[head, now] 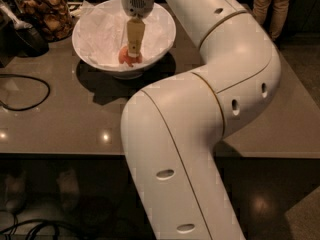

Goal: Pick apple from white bowl

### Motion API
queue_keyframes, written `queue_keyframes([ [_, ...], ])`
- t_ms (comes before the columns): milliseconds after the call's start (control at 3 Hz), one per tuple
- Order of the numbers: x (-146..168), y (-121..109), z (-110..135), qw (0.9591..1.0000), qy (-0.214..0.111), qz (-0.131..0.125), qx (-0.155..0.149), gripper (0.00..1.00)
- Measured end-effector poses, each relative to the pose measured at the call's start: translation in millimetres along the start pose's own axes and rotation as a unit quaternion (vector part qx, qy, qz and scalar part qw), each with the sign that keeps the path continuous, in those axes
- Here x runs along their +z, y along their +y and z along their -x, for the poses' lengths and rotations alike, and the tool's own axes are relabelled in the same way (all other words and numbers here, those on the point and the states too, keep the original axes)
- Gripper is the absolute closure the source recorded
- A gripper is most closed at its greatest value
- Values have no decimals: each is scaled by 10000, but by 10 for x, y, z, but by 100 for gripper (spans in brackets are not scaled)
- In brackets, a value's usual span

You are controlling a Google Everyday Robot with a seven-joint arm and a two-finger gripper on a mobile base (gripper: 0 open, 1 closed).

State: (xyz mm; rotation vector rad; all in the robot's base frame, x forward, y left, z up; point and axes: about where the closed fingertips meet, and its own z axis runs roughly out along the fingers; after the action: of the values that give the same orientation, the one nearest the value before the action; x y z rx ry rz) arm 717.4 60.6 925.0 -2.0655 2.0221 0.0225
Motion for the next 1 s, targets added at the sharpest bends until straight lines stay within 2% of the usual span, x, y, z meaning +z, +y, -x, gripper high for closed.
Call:
queue_keyframes([
  [1000, 124, 42, 48, 9998, -47, 196, -24, 29],
])
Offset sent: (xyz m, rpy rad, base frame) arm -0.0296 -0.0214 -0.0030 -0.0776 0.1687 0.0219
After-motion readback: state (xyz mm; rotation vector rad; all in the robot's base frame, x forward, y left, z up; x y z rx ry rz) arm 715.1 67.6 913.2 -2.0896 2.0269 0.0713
